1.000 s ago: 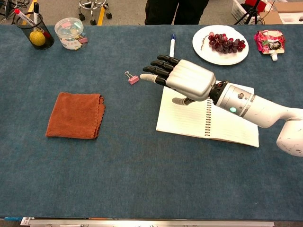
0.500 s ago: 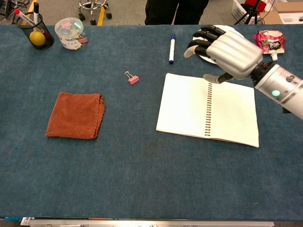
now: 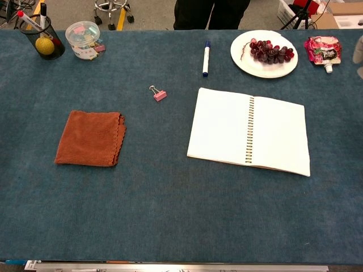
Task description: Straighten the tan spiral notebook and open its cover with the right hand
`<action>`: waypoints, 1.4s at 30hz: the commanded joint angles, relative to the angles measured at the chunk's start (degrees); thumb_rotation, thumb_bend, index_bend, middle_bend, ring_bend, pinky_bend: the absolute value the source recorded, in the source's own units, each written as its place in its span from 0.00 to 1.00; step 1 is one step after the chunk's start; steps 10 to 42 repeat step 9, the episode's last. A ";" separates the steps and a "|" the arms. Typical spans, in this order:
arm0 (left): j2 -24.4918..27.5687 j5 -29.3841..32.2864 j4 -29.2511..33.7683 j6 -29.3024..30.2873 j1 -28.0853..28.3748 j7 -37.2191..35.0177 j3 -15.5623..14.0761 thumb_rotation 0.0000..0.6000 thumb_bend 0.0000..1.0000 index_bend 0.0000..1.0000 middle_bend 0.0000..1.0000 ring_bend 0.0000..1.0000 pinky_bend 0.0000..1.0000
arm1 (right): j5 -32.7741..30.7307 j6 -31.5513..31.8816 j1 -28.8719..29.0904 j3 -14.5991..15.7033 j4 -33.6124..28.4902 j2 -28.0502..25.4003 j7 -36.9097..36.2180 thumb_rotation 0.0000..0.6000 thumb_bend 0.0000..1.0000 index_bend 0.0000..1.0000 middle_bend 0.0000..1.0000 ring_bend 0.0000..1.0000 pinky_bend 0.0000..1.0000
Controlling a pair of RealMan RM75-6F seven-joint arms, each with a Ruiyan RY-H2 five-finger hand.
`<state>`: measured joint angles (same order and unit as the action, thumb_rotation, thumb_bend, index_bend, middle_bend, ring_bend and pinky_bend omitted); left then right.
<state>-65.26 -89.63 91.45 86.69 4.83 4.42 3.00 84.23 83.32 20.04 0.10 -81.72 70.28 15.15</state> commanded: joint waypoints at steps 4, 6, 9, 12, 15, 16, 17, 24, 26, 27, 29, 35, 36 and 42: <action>0.00 -0.45 0.37 -0.01 0.36 0.37 -0.22 1.00 0.49 0.14 0.13 0.03 0.05 | -2.54 5.69 -8.12 1.98 -2.82 -2.60 -0.32 1.00 0.31 0.54 0.46 0.37 0.43; -0.04 -0.47 0.44 0.03 0.43 0.40 -0.23 1.00 0.49 0.14 0.13 0.03 0.05 | -2.73 6.39 -9.33 2.06 -3.15 -2.92 -0.36 1.00 0.31 0.54 0.46 0.37 0.42; -0.08 -0.43 0.56 -0.09 0.59 0.39 -0.27 1.00 0.49 0.14 0.13 0.03 0.05 | -2.57 6.33 -10.24 2.00 -3.52 -3.35 -0.34 1.00 0.31 0.54 0.46 0.36 0.43; -0.08 -0.43 0.56 -0.09 0.59 0.39 -0.27 1.00 0.49 0.14 0.13 0.03 0.05 | -2.57 6.33 -10.24 2.00 -3.52 -3.35 -0.34 1.00 0.31 0.54 0.46 0.36 0.43; -0.08 -0.43 0.56 -0.09 0.59 0.39 -0.27 1.00 0.49 0.14 0.13 0.03 0.05 | -2.57 6.33 -10.24 2.00 -3.52 -3.35 -0.34 1.00 0.31 0.54 0.46 0.36 0.43; -0.08 -0.43 0.56 -0.09 0.59 0.39 -0.27 1.00 0.49 0.14 0.13 0.03 0.05 | -2.57 6.33 -10.24 2.00 -3.52 -3.35 -0.34 1.00 0.31 0.54 0.46 0.36 0.43; -0.08 -0.43 0.56 -0.09 0.59 0.39 -0.27 1.00 0.49 0.14 0.13 0.03 0.05 | -2.57 6.33 -10.24 2.00 -3.52 -3.35 -0.34 1.00 0.31 0.54 0.46 0.36 0.43; -0.08 -0.43 0.56 -0.09 0.59 0.39 -0.27 1.00 0.49 0.14 0.13 0.03 0.05 | -2.57 6.33 -10.24 2.00 -3.52 -3.35 -0.34 1.00 0.31 0.54 0.46 0.36 0.43; -0.08 -0.43 0.56 -0.09 0.59 0.39 -0.27 1.00 0.49 0.14 0.13 0.03 0.05 | -2.57 6.33 -10.24 2.00 -3.52 -3.35 -0.34 1.00 0.31 0.54 0.46 0.36 0.43; -0.08 -0.43 0.56 -0.09 0.59 0.39 -0.27 1.00 0.49 0.14 0.13 0.03 0.05 | -2.57 6.33 -10.24 2.00 -3.52 -3.35 -0.34 1.00 0.31 0.54 0.46 0.36 0.43; -0.08 -0.43 0.56 -0.09 0.59 0.39 -0.27 1.00 0.49 0.14 0.13 0.03 0.05 | -2.57 6.33 -10.24 2.00 -3.52 -3.35 -0.34 1.00 0.31 0.54 0.46 0.36 0.43; -0.08 -0.43 0.56 -0.09 0.59 0.39 -0.27 1.00 0.49 0.14 0.13 0.03 0.05 | -2.57 6.33 -10.24 2.00 -3.52 -3.35 -0.34 1.00 0.31 0.54 0.46 0.36 0.43; -0.08 -0.43 0.56 -0.09 0.59 0.39 -0.27 1.00 0.49 0.14 0.13 0.03 0.05 | -2.57 6.33 -10.24 2.00 -3.52 -3.35 -0.34 1.00 0.31 0.54 0.46 0.36 0.43; -0.08 -0.43 0.56 -0.09 0.59 0.39 -0.27 1.00 0.49 0.14 0.13 0.03 0.05 | -2.57 6.33 -10.24 2.00 -3.52 -3.35 -0.34 1.00 0.31 0.54 0.46 0.36 0.43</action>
